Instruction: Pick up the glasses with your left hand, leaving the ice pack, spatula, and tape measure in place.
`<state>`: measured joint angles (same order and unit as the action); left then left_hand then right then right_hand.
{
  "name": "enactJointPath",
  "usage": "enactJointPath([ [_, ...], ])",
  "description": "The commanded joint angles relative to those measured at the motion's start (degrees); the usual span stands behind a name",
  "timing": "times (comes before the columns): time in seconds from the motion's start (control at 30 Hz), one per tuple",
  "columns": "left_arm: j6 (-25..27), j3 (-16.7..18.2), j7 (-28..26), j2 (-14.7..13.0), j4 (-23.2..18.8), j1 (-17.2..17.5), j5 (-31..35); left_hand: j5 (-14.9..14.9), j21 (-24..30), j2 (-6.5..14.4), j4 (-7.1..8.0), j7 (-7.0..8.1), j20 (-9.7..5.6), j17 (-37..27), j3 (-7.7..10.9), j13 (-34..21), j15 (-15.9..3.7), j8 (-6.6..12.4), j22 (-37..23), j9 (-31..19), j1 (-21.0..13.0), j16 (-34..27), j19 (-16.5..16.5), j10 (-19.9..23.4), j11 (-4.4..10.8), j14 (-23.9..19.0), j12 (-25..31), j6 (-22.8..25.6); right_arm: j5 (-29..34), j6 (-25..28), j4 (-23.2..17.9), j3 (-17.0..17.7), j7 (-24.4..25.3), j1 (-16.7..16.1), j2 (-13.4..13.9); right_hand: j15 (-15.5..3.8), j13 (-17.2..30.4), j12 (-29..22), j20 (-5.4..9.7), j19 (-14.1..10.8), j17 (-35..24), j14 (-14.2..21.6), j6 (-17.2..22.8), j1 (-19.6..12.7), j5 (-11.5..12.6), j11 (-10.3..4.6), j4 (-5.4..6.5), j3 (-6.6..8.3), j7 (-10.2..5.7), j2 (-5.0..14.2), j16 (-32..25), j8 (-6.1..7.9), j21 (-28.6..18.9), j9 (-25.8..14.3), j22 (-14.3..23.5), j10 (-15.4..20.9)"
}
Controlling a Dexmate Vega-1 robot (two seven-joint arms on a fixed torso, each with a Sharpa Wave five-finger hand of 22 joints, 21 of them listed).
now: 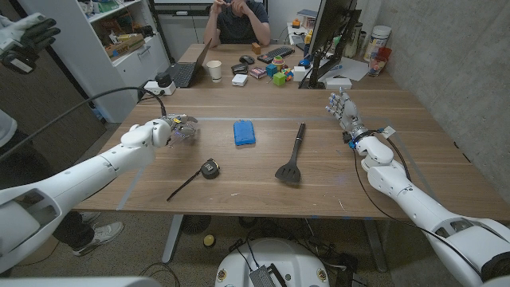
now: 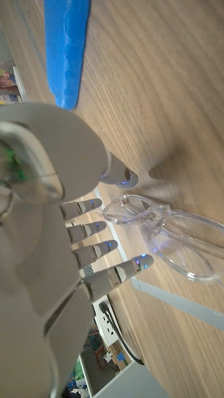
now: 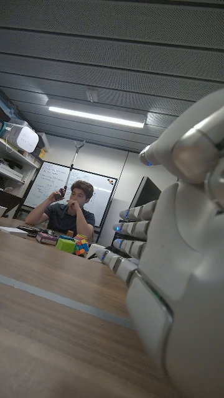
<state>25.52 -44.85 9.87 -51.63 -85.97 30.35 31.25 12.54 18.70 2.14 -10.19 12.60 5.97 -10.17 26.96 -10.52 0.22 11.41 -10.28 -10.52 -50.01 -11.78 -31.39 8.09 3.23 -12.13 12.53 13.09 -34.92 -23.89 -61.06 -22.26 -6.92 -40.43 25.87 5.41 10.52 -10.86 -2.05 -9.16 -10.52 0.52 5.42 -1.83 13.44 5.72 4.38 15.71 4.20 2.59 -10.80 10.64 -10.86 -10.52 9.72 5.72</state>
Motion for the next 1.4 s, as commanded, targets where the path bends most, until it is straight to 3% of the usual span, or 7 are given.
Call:
enactJointPath([
  [0.03, 5.63, -1.63, -7.25, 2.18, -0.55, 1.6, 6.86, -1.14, 2.8, 0.54, 0.39, -0.05, -3.71, -0.62, -1.93, -0.26, -2.54, 0.38, -0.42, -0.15, -6.01, -1.65, -8.53, 4.84, 0.44, -6.58, 1.09, 3.62, -0.25, -0.56, 2.08, -0.21, -1.36, 1.24, -0.48, 0.31, 0.26, -0.18, -0.02, -0.47, -0.08, 0.44, 0.43, 0.02, 0.33, 0.29, -0.07, -0.22, 0.13, -0.65, -0.31, 0.44, -0.55, -0.09, 0.24, -0.35],
  [0.3, 7.96, -2.17, -10.43, 3.21, -0.85, 2.17, 9.85, -1.56, 5.26, 1.11, -0.1, -1.21, -8.03, -1.2, -3.46, -0.31, -6.28, 1.56, -0.49, -0.16, -13.29, -3.32, -14.86, 10.69, 0.84, -12.93, 1.77, 11.5, -0.64, -1.14, 2.83, 0.04, -1.96, 1.5, -0.64, 0.32, 0.26, -0.17, -0.01, -0.51, -0.08, 0.56, 0.49, 0.01, 0.42, 0.35, -0.02, -0.32, 0.04, -0.68, -0.33, 0.45, -0.54, -0.09, 0.24, -0.4],
  [0.5, 9.03, -2.32, -12.77, 3.91, -0.59, 2.77, 11.1, -2.07, 7.21, 1.27, -0.35, -10.04, -10.37, -1.35, -3.24, -0.34, -9.21, 3.17, -0.48, -0.13, -20.88, -4.01, -18.18, 16.11, 2.38, -18.24, 2.14, 22.3, -0.61, -1.64, 2.54, 0.41, -1.64, 1.28, -0.35, 0.22, 0.26, -0.18, 0.04, -0.63, -0.07, 0.64, 0.64, 0.03, 0.48, 0.29, 0.04, -0.42, 0.08, -0.71, -0.35, 0.5, -0.57, -0.1, 0.24, -0.39],
  [0.83, 9.07, -3.78, -11.85, 6.29, 4.85, 2.31, 9.61, -2.78, 5.35, -1.13, 1.96, -7.33, -8.66, -1.69, -7.52, -0.53, -6.87, 0.6, 0.23, -0.08, -19.81, -1.71, -14.13, 13.14, 1.85, -13.17, 0.02, 21.36, -0.15, -4.58, 2.18, 1.15, -0.88, 1.15, -0.5, 0.39, 0.26, -0.58, 0.02, -1.26, -0.06, 1.62, 0.8, 0.04, 0.69, 0.52, 0.2, -0.64, 0.25, -0.69, -0.63, 0.53, -0.75, -0.11, 0.23, 0.67],
  [1.07, 5.87, -4.16, -15.52, 8.87, 10.35, 2.57, 5.77, -2.25, 5.12, 0.21, 1.64, -10.74, -9.59, -1.82, -8.15, -0.54, -8.18, 0.43, 0.38, -0.09, -20.92, -2.47, -15.28, 15.22, 2.17, -15.23, 0.43, 23.23, 0.33, -4.91, 2.34, 0.77, -0.88, 1.56, -0.81, 0.47, 0.27, -0.62, 0.07, -1.5, -0.05, 2.13, 0.84, 0.02, 0.81, 0.51, 0.28, -0.75, 0.33, -0.68, -0.75, 0.53, -0.78, -0.11, 0.22, 0.91],
  [1.17, 5.5, -3.66, -18.89, 9.77, 11.72, 2.99, 4.51, -2.02, 5.93, 2.69, 1.04, -13.34, -11.23, -1.84, -6.94, -0.6, -10.37, 0.76, 0.15, -0.17, -23.6, -3.8, -17.86, 19.82, 3.03, -20.1, 1.52, 25.95, 0.56, -4.68, 2.64, 0.58, -0.76, 1.91, -0.9, 0.46, 0.27, -0.63, 0.07, -1.51, -0.05, 2.17, 0.8, 0.02, 0.84, 0.52, 0.3, -0.78, 0.4, -0.68, -0.74, 0.51, -0.77, -0.11, 0.22, 0.96],
  [1.4, 5.06, -2.72, -24.83, 10.29, 12.26, 3.44, 2.63, -2.37, 10.15, 5.16, -0.06, -12.25, -13.94, -1.37, -3.2, -0.54, -13.66, 1.49, -0.21, -0.42, -30.06, -6.51, -24.6, 31.32, 4.46, -37.13, 2.71, 34.81, 1.09, -4.29, 4.14, -0.03, -1.01, 3.17, -1.37, 0.37, 0.27, -0.59, 0.24, -1.34, -0.04, 2.13, 0.77, -0.03, 0.92, 0.55, 0.32, -0.86, 0.39, -0.72, -0.66, 0.49, -0.67, -0.11, 0.21, 0.95],
])
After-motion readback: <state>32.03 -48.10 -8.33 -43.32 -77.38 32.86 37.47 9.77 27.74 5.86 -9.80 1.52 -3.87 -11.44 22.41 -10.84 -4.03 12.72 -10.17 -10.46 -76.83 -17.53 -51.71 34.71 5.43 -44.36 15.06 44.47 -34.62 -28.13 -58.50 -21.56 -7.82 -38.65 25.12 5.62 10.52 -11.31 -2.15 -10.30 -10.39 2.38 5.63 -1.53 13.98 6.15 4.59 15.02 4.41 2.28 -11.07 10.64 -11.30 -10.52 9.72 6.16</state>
